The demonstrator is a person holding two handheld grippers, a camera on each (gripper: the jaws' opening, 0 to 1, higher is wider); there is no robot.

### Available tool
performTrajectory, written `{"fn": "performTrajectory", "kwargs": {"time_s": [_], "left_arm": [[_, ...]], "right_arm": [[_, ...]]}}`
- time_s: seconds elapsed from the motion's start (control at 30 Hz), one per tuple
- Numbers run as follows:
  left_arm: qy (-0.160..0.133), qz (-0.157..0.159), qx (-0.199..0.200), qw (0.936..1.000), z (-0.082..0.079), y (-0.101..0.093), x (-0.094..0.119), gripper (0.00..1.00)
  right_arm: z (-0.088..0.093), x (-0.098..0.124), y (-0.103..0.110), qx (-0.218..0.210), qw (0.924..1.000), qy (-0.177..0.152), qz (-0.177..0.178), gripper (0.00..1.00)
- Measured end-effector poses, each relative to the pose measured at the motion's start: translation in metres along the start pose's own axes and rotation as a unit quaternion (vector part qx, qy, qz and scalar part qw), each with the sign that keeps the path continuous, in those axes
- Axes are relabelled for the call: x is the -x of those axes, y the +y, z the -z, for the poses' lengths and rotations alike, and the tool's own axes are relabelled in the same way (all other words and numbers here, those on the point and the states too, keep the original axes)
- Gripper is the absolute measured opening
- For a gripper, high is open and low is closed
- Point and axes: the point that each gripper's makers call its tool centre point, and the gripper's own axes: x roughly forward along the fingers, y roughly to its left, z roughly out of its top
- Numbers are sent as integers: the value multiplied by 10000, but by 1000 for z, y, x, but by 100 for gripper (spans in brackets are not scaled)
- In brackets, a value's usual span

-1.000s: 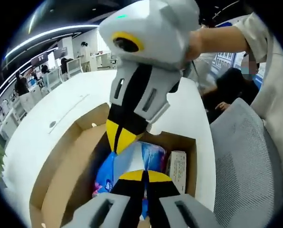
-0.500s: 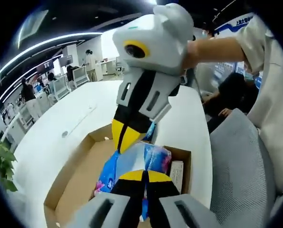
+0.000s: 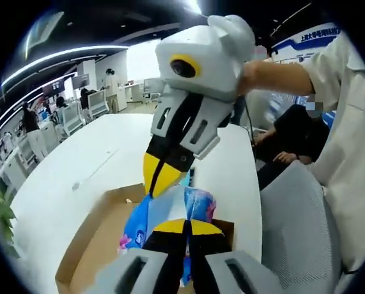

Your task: Operate the shoe box by opening the lid, removing the specified soft item, and placing it in the target area until the item is outside and the box remains undamaged.

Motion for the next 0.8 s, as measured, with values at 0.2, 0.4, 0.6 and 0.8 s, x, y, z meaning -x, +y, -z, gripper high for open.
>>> {"fn": "performTrajectory", "kwargs": {"time_s": [0.2,0.4,0.6,0.8], "left_arm": [[-48,167,-168,9997,-21,-8,-19,0],[-120,429,-332,9985,-46,-19,-43,0],[-134,639,-478,9967,-66,-25,-67,0],[-191,762,-527,9955,-86,-30,-88,0]], "right_arm": [[18,24,-9,-55,9998,128,120,0],[36,46,-18,-196,9994,196,226,0],[57,67,-31,-379,9981,266,410,0],[76,86,-43,-471,9968,349,546,0]]}}
